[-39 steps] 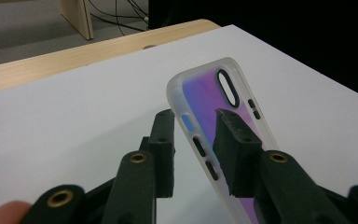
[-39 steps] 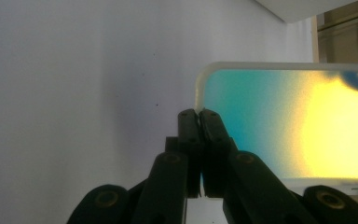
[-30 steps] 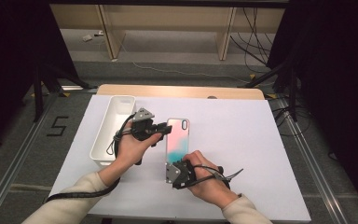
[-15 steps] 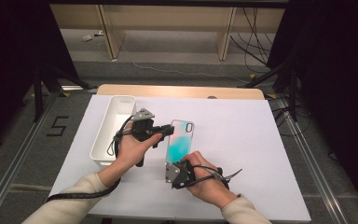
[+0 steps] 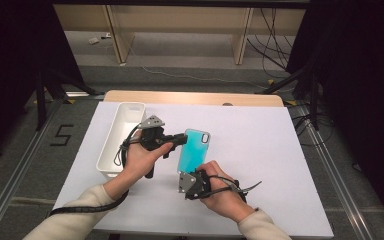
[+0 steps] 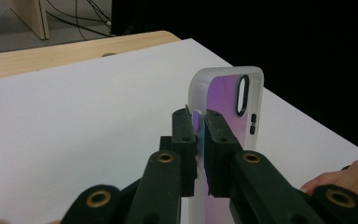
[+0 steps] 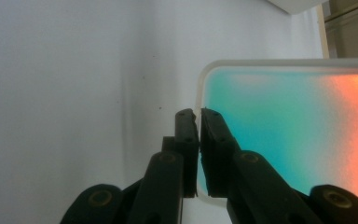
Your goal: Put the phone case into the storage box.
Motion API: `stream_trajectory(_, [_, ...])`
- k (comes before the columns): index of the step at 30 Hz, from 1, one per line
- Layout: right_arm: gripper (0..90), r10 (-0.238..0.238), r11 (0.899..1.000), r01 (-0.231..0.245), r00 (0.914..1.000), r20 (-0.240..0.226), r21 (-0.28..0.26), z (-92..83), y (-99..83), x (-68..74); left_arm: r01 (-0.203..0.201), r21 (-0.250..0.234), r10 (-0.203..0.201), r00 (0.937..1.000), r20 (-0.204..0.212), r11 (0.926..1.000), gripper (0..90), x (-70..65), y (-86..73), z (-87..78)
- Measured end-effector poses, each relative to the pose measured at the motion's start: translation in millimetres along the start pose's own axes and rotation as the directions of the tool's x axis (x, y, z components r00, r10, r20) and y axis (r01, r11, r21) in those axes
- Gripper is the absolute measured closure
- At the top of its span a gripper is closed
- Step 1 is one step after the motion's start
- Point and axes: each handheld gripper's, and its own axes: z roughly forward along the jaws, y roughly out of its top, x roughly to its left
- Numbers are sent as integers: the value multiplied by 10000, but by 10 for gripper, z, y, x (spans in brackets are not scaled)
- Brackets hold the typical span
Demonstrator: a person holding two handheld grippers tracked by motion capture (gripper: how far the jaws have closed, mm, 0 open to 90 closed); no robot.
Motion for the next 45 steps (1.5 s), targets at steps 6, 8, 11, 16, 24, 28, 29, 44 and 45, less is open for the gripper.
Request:
stream_trajectory(6, [708, 1205, 9893, -1210, 9926, -114, -818, -9, -20, -14, -107, -163, 104, 9998, -174, 9998, 837, 44, 23, -35])
stream_trajectory(8, [655, 1538, 9829, -1536, 9881, -53, -1011, -26, -28, -28, -151, -241, 147, 9997, -174, 9996, 837, 63, 33, -48])
stream_trajectory(11, [604, 2270, 9608, -2281, 9736, -253, -1577, -58, -49, -59, -333, -230, 325, 9989, -343, 9992, 837, 79, 50, -71])
stream_trajectory(16, [516, 2961, 9338, -2979, 9544, -392, -1984, -121, -135, -92, -378, -308, 364, 9984, -432, 9988, 837, 103, 73, -107])
stream_trajectory(24, [429, 4295, 8613, -4316, 9004, -694, -2683, -213, -282, -143, -492, -336, 470, 9968, -646, 9982, 837, 141, 98, -165])
stream_trajectory(28, [384, 4842, 8308, -4792, 8731, -571, -2831, -276, -382, -183, -545, -391, 512, 9955, -794, 9978, 837, 169, 114, -203])
stream_trajectory(29, [380, 4894, 8276, -4826, 8705, -527, -2865, -288, -408, -193, -565, -450, 528, 9955, -780, 9974, 837, 177, 120, -209])
stream_trajectory(44, [323, 5927, 7670, -5740, 8050, -261, -2867, -395, -702, -190, -711, -682, 620, 9899, -1276, 9951, 837, 246, 195, -342])
stream_trajectory(45, [322, 5987, 7632, -5788, 8006, -224, -2872, -396, -715, -185, -705, -683, 612, 9896, -1305, 9952, 837, 247, 196, -345])
